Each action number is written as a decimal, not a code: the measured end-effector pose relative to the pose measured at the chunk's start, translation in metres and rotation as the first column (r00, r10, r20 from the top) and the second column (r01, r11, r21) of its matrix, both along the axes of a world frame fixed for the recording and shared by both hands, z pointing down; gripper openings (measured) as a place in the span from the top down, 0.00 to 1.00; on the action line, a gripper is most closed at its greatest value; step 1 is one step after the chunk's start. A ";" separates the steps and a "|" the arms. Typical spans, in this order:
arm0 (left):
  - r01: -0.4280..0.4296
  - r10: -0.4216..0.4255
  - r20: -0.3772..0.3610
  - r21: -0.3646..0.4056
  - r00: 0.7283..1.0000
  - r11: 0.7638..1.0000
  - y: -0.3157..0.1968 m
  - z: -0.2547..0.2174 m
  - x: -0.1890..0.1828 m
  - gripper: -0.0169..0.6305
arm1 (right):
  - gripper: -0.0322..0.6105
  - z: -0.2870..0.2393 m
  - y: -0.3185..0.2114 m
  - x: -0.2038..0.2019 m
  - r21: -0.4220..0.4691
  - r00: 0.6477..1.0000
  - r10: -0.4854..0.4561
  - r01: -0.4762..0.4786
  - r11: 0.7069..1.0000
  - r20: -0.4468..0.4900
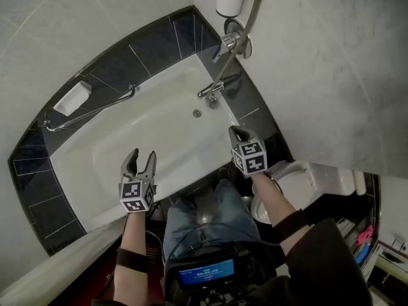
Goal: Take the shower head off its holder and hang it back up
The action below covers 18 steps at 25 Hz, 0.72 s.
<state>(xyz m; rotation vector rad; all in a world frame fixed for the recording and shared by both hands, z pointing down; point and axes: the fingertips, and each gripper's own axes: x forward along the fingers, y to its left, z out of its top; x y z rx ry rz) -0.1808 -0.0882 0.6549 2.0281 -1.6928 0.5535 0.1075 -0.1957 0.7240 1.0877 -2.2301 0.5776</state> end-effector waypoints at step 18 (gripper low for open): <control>-0.257 0.245 -0.148 -0.071 0.958 0.964 -0.170 0.333 0.164 0.36 | 0.91 0.243 -0.036 0.023 -0.055 0.995 0.095 -0.092 0.994 0.043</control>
